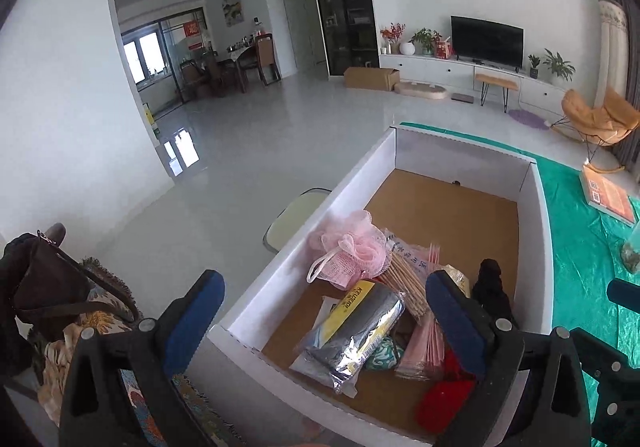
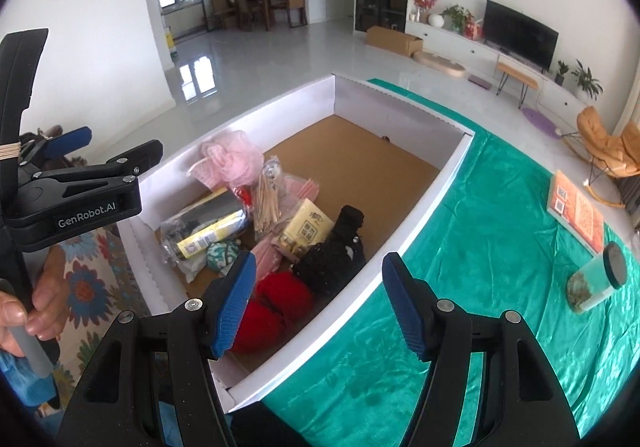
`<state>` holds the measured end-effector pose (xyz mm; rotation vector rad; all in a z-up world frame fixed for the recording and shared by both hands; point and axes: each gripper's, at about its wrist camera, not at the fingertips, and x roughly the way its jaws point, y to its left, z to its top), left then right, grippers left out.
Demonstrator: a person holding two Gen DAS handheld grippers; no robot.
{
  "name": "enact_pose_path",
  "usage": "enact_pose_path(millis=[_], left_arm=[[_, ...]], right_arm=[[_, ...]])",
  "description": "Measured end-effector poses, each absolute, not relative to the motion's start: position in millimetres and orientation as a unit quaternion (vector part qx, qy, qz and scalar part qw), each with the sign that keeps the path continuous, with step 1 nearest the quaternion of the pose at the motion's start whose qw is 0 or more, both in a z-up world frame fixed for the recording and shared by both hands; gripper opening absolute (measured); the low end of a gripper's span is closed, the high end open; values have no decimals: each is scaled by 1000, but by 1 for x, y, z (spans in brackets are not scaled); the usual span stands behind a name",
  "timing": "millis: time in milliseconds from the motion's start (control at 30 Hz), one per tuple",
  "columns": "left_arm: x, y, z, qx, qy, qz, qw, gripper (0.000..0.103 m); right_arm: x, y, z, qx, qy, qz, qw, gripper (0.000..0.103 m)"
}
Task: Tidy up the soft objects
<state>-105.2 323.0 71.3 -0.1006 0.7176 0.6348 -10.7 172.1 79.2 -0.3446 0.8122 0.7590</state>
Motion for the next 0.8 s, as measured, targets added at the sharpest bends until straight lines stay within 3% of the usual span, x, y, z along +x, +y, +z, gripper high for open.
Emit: enact_pose_path(millis=[800], left_arm=[[-113, 321, 70, -64, 340, 303, 888, 100]], right_arm=[[-26, 183, 76, -182, 392, 363, 826, 69]])
